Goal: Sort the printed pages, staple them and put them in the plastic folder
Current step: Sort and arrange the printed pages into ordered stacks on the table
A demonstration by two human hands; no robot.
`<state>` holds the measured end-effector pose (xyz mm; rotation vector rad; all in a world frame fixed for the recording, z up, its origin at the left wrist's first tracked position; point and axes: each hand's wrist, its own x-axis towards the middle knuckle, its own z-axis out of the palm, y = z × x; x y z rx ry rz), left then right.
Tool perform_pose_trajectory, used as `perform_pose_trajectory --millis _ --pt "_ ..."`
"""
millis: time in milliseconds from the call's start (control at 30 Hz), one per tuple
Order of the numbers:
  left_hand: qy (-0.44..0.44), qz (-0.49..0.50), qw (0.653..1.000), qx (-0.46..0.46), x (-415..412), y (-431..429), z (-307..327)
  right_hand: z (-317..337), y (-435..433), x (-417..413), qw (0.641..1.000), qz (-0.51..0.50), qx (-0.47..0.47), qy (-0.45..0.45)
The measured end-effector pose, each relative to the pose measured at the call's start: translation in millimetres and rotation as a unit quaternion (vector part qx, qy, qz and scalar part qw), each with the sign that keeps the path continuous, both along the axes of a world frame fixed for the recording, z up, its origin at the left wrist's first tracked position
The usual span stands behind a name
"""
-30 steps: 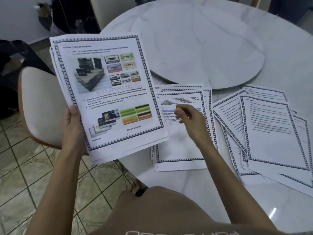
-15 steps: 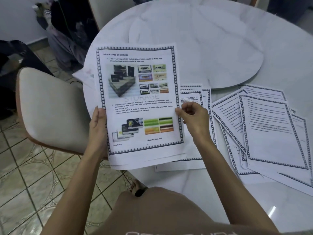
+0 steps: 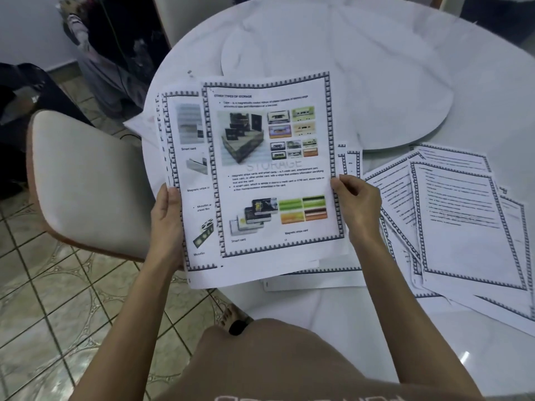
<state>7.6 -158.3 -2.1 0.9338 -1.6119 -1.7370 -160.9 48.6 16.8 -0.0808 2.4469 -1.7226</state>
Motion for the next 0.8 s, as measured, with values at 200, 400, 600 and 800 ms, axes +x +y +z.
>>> perform_pose_trajectory --millis 200,400,600,800 --pt "-0.010 0.008 1.000 -0.005 7 -9 -4 -13 34 -26 0.996 -0.084 0.035 -0.011" --pt "-0.002 0.018 1.000 -0.015 13 -14 -2 -32 60 -32 0.990 -0.108 0.086 -0.008" --pt "0.002 0.045 0.999 -0.001 21 -23 -1 -51 66 -23 0.985 -0.093 0.144 0.005" --pt "0.012 0.059 0.998 0.005 23 -26 4 -60 61 -18 0.977 -0.082 0.195 0.028"
